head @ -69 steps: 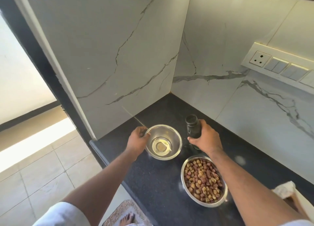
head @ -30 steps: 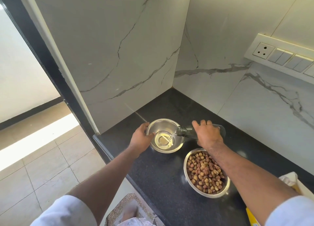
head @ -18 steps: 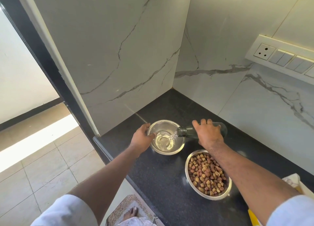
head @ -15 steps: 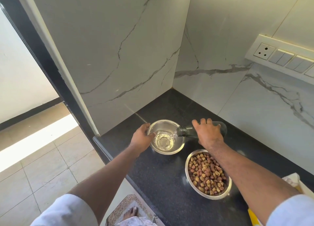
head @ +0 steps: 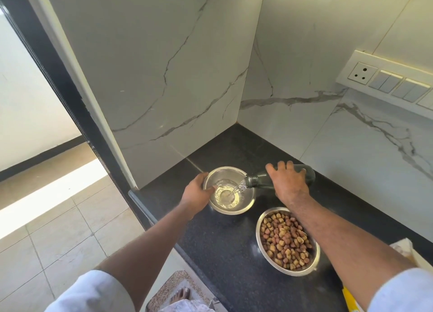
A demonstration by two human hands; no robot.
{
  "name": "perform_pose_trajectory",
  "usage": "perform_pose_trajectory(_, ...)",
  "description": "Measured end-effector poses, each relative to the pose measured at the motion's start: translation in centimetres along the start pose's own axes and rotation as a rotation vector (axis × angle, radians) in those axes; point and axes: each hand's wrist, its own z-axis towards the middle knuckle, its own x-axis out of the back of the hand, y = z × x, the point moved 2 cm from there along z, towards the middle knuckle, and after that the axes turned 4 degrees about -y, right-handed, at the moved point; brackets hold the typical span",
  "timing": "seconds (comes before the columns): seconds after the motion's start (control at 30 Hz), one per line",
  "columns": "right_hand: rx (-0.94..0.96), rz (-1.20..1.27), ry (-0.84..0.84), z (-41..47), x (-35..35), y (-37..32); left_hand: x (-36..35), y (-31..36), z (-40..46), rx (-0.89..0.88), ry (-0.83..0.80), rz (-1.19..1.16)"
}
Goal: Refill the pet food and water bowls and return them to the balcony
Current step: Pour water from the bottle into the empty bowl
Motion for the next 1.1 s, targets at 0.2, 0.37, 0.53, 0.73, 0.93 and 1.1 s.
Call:
perform_pose_trajectory(0.2,-0.005,-0.015,0.015,-0.07,0.37,0.11,0.12,-0.07,0.02,0.001,-0.001,0.011)
perform_pose_trajectory(0.37,-0.007,-0.028,0.032,-0.13,0.38,0.08,0.05,0.01,-0.03,0.005,-0.007,0.000)
perform_pose_trajectory(0.53,-0.022,-0.033,0.042,-0.11,0.24,0.09,-0.09,-0.25,0.34,0.004,-0.013,0.007)
perform_pose_trajectory(0.73,-0.029,-0.058,0.055,-0.11,0.34,0.10,-0.09,-0.23,0.44,0.010,-0.013,0.002)
perform_pose_trajectory(0.93,-0.030,-0.077,0.057,-0.16,0.65,0.11,-0.06,-0.13,0.52,0.010,-0.021,-0.004)
perform_pose_trajectory(1.1,-0.026,-0.082,0.059,-0.21,1.05,0.12,-0.05,-0.21,0.63,0.015,-0.024,-0.021)
